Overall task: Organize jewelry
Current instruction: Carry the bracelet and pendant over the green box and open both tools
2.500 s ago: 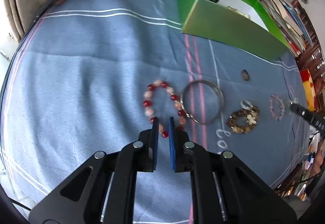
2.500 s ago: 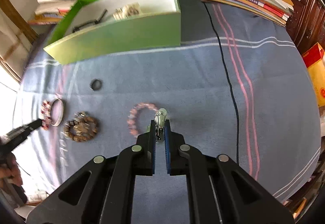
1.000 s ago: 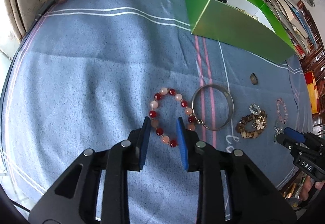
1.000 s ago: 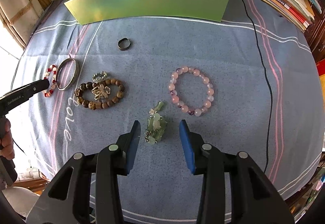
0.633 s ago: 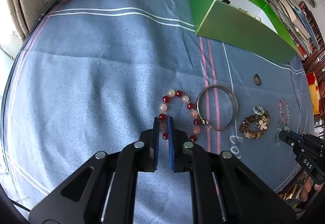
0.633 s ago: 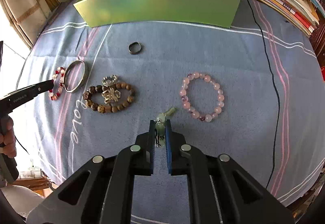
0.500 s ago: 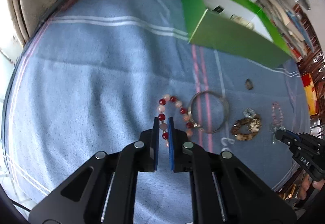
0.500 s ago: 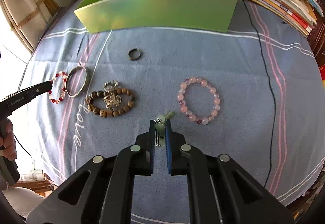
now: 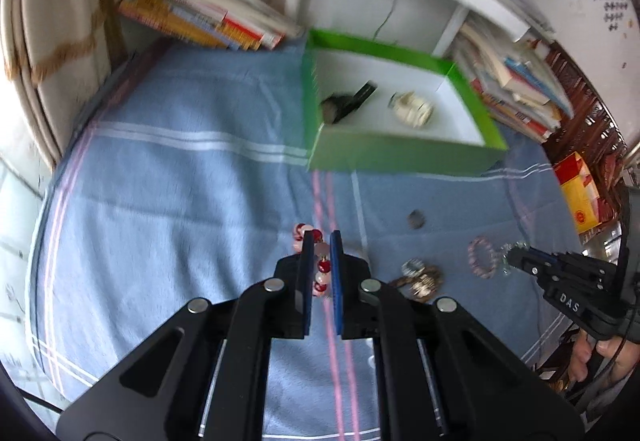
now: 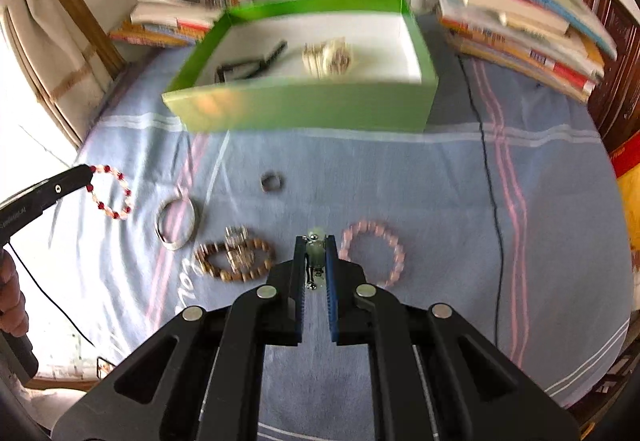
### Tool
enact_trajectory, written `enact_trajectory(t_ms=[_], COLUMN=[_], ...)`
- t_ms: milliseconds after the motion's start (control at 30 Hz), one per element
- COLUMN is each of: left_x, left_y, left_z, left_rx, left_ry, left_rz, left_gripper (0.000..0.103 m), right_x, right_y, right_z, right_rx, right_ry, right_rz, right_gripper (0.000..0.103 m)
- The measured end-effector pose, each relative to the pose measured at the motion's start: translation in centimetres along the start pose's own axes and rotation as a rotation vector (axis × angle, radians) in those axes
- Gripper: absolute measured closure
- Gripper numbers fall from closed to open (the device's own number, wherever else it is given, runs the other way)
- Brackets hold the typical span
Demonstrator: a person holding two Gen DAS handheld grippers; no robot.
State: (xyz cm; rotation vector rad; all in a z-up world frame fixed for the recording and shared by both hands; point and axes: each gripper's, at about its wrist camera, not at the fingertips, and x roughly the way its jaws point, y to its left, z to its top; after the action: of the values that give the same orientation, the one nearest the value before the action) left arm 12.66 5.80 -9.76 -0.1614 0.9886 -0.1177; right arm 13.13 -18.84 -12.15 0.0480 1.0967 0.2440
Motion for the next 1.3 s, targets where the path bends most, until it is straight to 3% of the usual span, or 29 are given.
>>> enact_trajectory(t_ms=[300,533,667,967,1000,1033,1100,1200,1300], left_x=[-2.7,-2.1,0.9,9.4,10.0,10.3,10.4,9.7,8.0], left_y=[-3.3,-5.3,-5.7,-6.7,-6.6,-6.5,-6.3,-6.0,-5.7], left_z=[6.1,11.6,13.7,14.1,14.0,13.9,13.5,12.4,9.3], left_rx=[0.056,0.08,0.059,0.069,0.063,0.057,0.054,0.074,0.114], left_ry=[-0.096,-0.153,-0.124,0.001,0.008,0.014,0.014,0.024,0.022], left_rz=[-0.083,-0.126,-0.153,-0.077,-0.061,-0.057,-0.048,-0.026,-0.006], left_gripper=[0.095,0.095,0.094,0.094,0.086,0.067,0.054,0.052,0.049], right_x=[-4.2,-4.3,-0.7,7.2,7.5,7.6,6.9,4.8,2.6], right_y=[-0.5,-1.8,-3.2,-4.5,-4.5,-4.6,-4.8,-5.3,-5.8], right_z=[7.4,12.6,14.4,14.7,14.6,14.5,14.2,13.2,10.8], right_rx=[-0.033,-0.049,-0.025,-0.007,-0.008,-0.009,0.004,0.025,0.051], right_ry=[-0.183,-0.27,-0.225,-0.084,-0.078,-0.076,-0.091,-0.119,-0.137], right_rz=[0.024,0.021,-0.01,-0.062,-0.064,-0.066,-0.07,-0.042,-0.033], right_gripper=[0.093,0.093,0.093,0.093,0.087,0.066,0.044,0.044,0.044])
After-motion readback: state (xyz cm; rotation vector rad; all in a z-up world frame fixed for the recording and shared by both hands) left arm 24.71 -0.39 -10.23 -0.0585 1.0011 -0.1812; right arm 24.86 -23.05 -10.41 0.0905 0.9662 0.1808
